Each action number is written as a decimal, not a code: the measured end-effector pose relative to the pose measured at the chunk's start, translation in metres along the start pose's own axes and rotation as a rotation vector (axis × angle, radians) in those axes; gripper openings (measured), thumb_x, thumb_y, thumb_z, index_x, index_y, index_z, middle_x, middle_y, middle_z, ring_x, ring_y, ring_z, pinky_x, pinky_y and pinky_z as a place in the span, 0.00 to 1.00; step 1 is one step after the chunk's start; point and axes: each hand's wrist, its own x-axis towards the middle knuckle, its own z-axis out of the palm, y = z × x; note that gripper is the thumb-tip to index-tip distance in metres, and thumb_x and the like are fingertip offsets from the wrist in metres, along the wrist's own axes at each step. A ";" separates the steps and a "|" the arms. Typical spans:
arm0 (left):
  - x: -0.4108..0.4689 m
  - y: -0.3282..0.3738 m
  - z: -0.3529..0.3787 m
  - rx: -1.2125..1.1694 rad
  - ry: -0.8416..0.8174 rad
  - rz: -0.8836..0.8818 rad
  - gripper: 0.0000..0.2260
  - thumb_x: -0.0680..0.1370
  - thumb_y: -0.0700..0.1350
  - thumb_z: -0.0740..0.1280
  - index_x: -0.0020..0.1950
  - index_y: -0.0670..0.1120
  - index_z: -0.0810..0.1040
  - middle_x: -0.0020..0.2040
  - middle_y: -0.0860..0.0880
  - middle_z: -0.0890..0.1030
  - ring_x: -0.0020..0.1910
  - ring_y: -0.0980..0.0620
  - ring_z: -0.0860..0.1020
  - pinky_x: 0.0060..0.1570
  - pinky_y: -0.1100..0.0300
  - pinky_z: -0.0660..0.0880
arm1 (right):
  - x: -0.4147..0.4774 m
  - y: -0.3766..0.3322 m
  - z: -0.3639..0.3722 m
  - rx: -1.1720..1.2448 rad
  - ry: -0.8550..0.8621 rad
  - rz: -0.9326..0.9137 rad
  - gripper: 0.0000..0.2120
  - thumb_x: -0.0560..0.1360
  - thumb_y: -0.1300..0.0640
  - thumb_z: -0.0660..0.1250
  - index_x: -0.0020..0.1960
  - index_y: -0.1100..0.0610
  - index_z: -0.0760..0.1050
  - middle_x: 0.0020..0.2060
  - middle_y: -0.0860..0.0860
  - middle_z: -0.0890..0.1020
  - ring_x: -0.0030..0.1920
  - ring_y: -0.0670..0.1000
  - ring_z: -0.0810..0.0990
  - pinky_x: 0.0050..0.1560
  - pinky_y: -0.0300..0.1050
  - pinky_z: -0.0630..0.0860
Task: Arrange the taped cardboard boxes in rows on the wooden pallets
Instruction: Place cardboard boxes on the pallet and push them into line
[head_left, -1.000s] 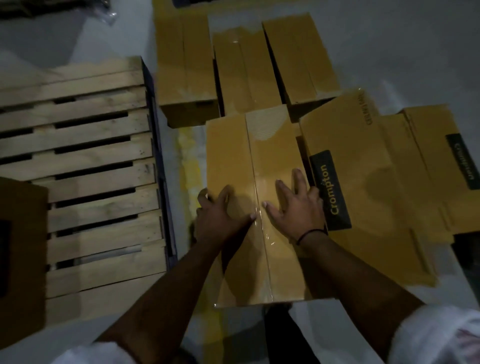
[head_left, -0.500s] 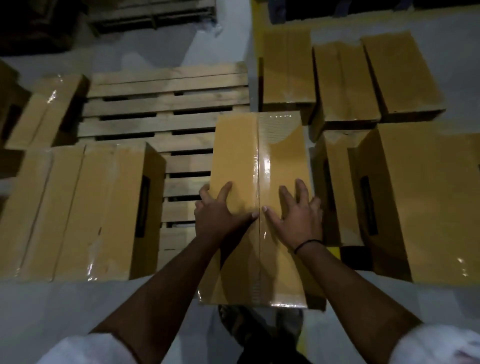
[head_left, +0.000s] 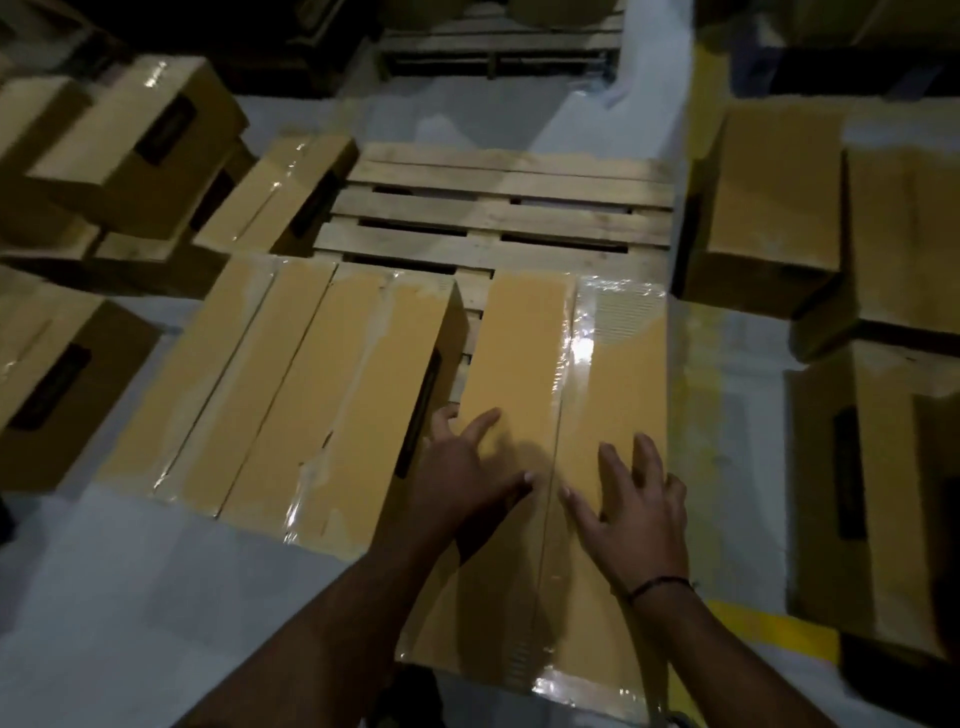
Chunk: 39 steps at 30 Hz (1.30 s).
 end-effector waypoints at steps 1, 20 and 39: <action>0.011 -0.016 0.001 -0.017 -0.018 0.024 0.48 0.61 0.78 0.70 0.78 0.62 0.66 0.78 0.49 0.57 0.70 0.42 0.69 0.64 0.46 0.76 | 0.005 -0.007 0.012 0.001 0.003 0.016 0.34 0.74 0.31 0.65 0.76 0.44 0.65 0.80 0.51 0.54 0.70 0.65 0.63 0.67 0.64 0.70; 0.095 -0.194 0.001 0.477 -0.369 0.357 0.49 0.74 0.60 0.73 0.84 0.52 0.45 0.83 0.45 0.36 0.81 0.39 0.46 0.74 0.44 0.63 | 0.083 -0.088 0.142 -0.041 -0.271 0.190 0.42 0.74 0.33 0.68 0.81 0.39 0.52 0.81 0.46 0.36 0.78 0.67 0.46 0.73 0.67 0.61; 0.000 -0.221 0.028 0.157 -0.108 0.035 0.28 0.76 0.43 0.73 0.74 0.45 0.68 0.70 0.44 0.68 0.72 0.43 0.63 0.61 0.48 0.73 | -0.060 -0.068 0.158 0.020 -0.299 0.221 0.51 0.70 0.32 0.72 0.82 0.43 0.46 0.80 0.53 0.35 0.73 0.68 0.65 0.68 0.61 0.70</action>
